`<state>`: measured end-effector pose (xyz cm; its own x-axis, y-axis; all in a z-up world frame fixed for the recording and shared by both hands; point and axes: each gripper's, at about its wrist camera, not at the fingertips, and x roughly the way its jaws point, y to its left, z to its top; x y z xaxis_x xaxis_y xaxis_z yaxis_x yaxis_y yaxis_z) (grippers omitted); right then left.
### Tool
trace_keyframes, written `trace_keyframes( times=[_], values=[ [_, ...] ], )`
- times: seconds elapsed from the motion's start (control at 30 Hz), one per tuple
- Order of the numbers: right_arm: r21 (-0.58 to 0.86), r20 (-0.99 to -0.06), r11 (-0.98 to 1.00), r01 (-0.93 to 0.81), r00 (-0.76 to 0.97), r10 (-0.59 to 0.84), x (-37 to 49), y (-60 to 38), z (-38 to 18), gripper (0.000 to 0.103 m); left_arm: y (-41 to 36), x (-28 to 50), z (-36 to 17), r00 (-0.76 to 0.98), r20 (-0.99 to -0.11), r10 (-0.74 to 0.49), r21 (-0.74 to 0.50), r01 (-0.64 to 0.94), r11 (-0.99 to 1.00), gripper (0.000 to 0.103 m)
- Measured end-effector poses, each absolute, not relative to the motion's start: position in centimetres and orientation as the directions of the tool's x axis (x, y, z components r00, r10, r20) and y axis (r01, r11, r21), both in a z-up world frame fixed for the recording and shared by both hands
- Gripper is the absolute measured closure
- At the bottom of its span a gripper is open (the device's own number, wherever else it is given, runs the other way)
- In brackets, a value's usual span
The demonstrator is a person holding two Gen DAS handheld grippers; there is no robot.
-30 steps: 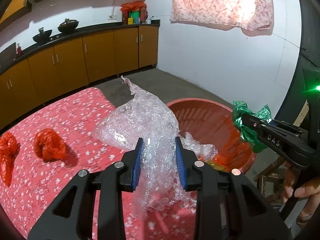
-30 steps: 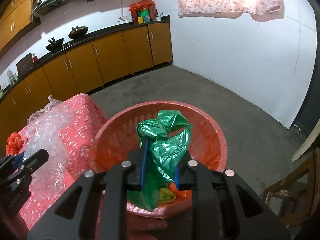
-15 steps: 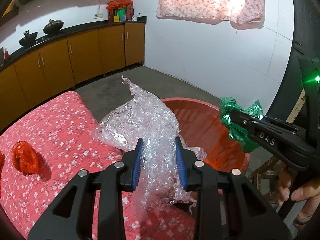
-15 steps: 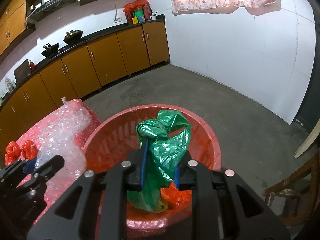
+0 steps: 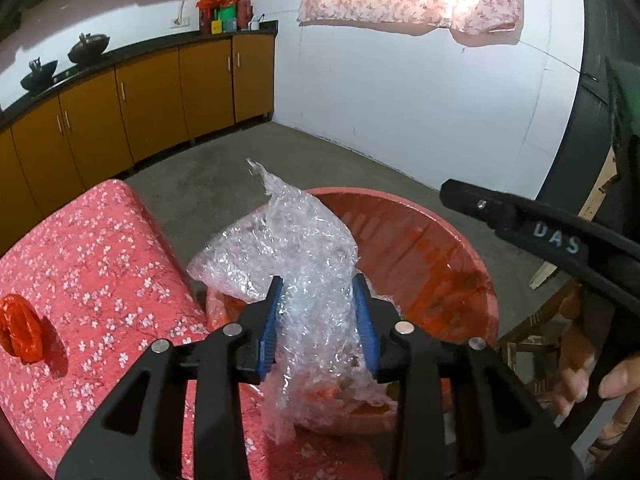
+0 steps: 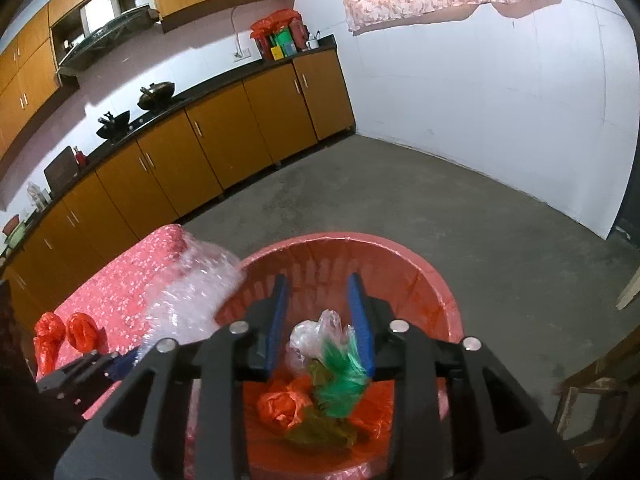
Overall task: Collect trash
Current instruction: 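Open both grippers over the basket to drop the bubble wrap and green bag, then move the right gripper back to the bed and grasp the orange bag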
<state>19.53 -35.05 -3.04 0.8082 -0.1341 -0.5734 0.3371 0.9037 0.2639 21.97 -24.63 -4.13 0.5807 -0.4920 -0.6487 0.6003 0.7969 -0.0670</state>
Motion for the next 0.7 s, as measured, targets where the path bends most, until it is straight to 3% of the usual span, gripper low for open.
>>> trace_keyframes(
  times=[0.13,0.27,0.3,0.4,0.47,0.53,0.7],
  values=[
    [0.251,-0.569,0.903,0.348,0.808,-0.153,19.0,-35.2,-3.1,0.062,-24.4,21.9,-4.4,0.586,-0.651,-0.482,-0.064,0.591,0.804,0.052],
    [0.223,-0.557,0.903,0.368,0.808,-0.192,18.3,-35.2,-2.9,0.047,-23.6,22.0,-4.4,0.595,-0.654,-0.468,-0.066,0.571,0.818,0.05],
    [0.215,-0.554,0.904,0.369,0.808,-0.198,18.2,-35.1,-2.8,0.045,-23.2,21.9,-4.4,0.6,-0.653,-0.461,-0.066,0.562,0.824,0.045],
    [0.168,-0.544,0.909,0.381,0.805,-0.237,17.9,-34.2,-2.6,0.027,-21.5,21.6,-4.0,0.639,-0.636,-0.433,-0.058,0.52,0.852,0.031],
    [0.112,-0.517,0.909,0.401,0.805,-0.291,17.5,-33.0,-2.2,0.006,-19.9,21.1,-3.7,0.673,-0.619,-0.405,-0.044,0.486,0.873,0.027],
    [0.074,-0.494,0.916,0.395,0.812,-0.31,17.4,-31.7,-1.9,0.004,-17.7,20.6,-3.4,0.708,-0.602,-0.368,-0.033,0.439,0.898,0.019],
    [0.026,-0.501,0.943,0.331,0.821,-0.274,18.4,-28.5,-1.8,0.004,-12.2,20.1,-2.8,0.768,-0.582,-0.267,-0.018,0.315,0.949,0.012]
  ],
)
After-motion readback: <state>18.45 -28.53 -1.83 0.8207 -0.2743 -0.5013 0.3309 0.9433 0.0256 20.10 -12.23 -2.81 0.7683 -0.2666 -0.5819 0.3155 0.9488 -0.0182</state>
